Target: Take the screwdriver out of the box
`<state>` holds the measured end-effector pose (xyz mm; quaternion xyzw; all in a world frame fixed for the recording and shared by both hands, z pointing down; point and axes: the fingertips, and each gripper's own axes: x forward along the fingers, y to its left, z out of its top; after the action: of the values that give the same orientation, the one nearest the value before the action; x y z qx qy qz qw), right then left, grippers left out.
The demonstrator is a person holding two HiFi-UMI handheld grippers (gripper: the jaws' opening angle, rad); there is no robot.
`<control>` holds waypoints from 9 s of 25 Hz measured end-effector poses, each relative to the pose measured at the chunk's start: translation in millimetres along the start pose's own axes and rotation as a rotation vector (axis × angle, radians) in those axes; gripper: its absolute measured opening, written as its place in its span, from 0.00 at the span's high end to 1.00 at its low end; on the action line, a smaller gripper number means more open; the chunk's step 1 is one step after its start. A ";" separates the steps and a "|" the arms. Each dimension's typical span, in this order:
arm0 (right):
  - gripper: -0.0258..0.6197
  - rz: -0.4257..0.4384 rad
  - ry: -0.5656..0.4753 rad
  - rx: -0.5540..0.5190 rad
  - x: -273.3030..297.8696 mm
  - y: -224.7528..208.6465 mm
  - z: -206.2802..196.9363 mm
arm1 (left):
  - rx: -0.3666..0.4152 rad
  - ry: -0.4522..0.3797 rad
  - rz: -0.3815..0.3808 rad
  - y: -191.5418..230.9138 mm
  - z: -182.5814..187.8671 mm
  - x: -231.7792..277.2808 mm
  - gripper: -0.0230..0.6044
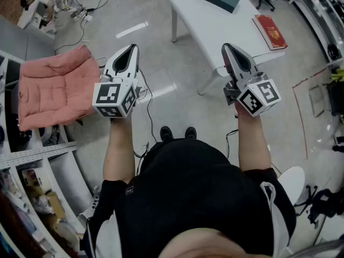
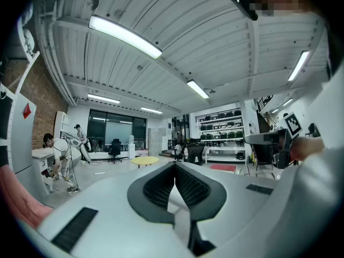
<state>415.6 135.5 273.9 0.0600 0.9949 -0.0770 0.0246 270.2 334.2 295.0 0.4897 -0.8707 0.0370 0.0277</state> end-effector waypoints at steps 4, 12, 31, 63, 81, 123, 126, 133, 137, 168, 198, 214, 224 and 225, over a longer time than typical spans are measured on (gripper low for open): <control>0.92 0.003 0.005 0.003 5.2 11.8 -3.8 | -0.001 -0.001 -0.004 8.6 -1.1 -8.8 0.94; 0.92 0.012 0.029 0.013 22.5 41.0 -11.7 | -0.018 0.001 0.016 40.1 -11.7 -37.6 0.94; 0.91 0.104 0.033 0.050 83.6 68.8 -23.9 | -0.055 0.030 0.094 114.8 -38.9 -66.6 0.94; 0.91 0.161 0.037 0.182 287.6 -199.9 -33.0 | -0.018 0.122 0.079 170.4 -22.2 270.8 0.94; 0.91 -0.017 0.041 0.141 278.7 -284.9 -17.1 | -0.015 0.102 -0.066 159.7 -7.4 380.6 0.94; 0.91 -0.481 0.120 0.177 511.9 -412.3 -61.3 | -0.002 0.164 -0.618 287.9 -46.0 719.2 0.94; 0.91 -0.476 0.121 0.200 501.7 -436.6 -68.5 | 0.055 0.179 -0.606 272.4 -45.6 739.3 0.94; 0.91 -0.405 0.173 0.216 495.8 -477.7 -79.8 | 0.078 0.197 -0.613 234.4 -45.0 770.1 0.94; 0.91 -0.356 0.266 0.201 511.4 -494.2 -97.0 | 0.094 0.196 -0.624 228.9 -45.5 787.8 0.94; 0.76 -0.070 1.251 -0.237 587.9 -575.5 -300.7 | 0.019 0.272 -0.713 261.9 -124.1 865.7 0.94; 0.83 0.023 1.575 -0.295 574.8 -581.8 -343.5 | -0.007 0.268 -0.682 310.0 -118.7 876.9 0.94; 0.83 -0.336 1.165 -0.154 574.7 -570.8 -239.7 | 0.041 0.192 -0.860 257.2 -78.0 867.8 0.94; 0.83 -0.439 0.952 -0.152 512.4 -541.7 -165.3 | 0.079 0.139 -0.902 194.1 -33.3 836.1 0.94; 0.83 -0.443 0.941 -0.155 503.8 -537.3 -160.7 | 0.075 0.138 -0.900 188.3 -30.0 831.2 0.94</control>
<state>-156.5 -308.2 484.0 -0.1256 0.8901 0.0289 -0.4372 -321.6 -272.7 388.1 0.8164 -0.5654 0.0852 0.0810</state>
